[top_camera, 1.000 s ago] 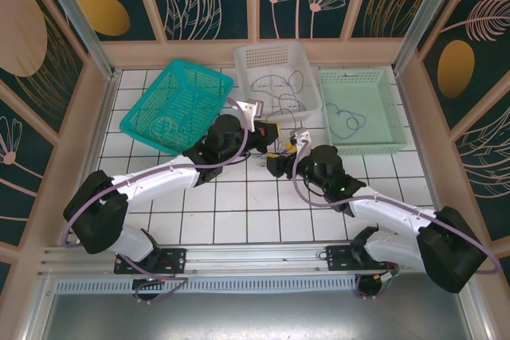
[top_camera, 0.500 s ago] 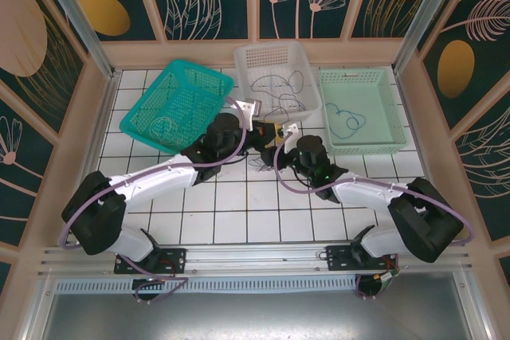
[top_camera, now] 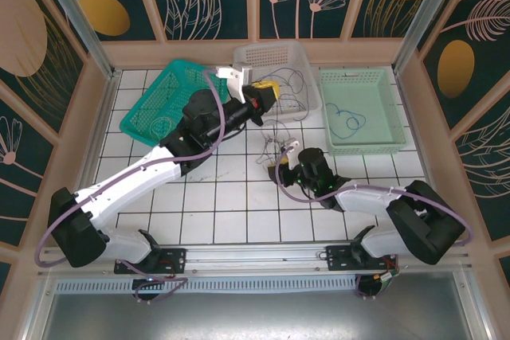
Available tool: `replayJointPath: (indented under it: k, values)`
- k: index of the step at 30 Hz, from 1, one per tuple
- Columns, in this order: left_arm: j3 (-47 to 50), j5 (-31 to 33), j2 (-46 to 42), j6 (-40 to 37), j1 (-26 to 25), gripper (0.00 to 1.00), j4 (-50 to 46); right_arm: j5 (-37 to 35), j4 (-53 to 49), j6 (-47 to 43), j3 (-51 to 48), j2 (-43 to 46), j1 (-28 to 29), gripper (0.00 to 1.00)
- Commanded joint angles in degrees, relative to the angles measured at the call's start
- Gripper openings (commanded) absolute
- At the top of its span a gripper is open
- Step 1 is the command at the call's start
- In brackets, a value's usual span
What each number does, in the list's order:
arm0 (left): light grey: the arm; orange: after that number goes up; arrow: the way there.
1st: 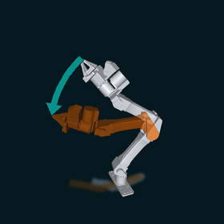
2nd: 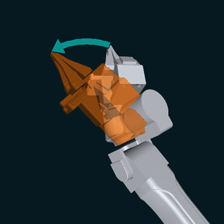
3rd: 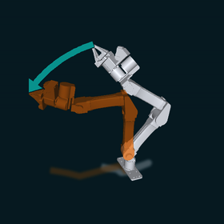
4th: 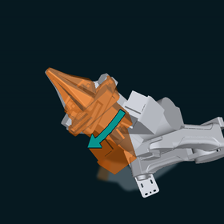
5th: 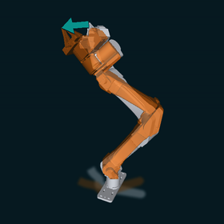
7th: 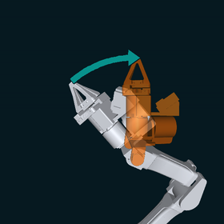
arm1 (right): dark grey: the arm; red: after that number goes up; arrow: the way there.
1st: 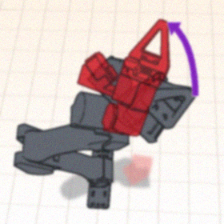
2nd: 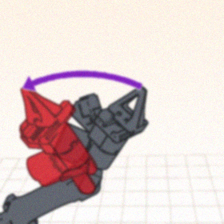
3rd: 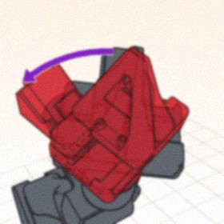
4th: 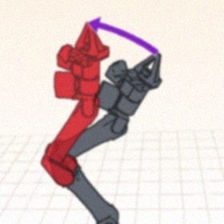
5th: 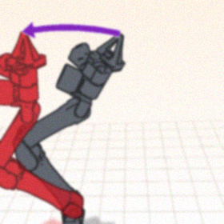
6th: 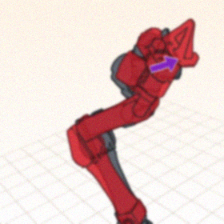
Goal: Untangle the cables
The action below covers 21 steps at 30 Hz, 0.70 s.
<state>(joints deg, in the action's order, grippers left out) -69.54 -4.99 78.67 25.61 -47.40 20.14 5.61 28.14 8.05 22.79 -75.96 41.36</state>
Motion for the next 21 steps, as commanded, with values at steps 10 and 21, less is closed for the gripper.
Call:
replayJointPath:
  k: [10, 21]
  values:
    - [0.33, 1.97, -3.48, -1.55, -0.28, 0.0, 1.78, -0.74, -2.4, 2.42, -3.1, 5.07, -1.72, 0.37]
    - [7.4, 1.13, -1.44, 3.64, -0.31, 0.0, 4.22, 2.12, -7.61, 0.14, -2.82, 19.15, -1.38, 0.75]
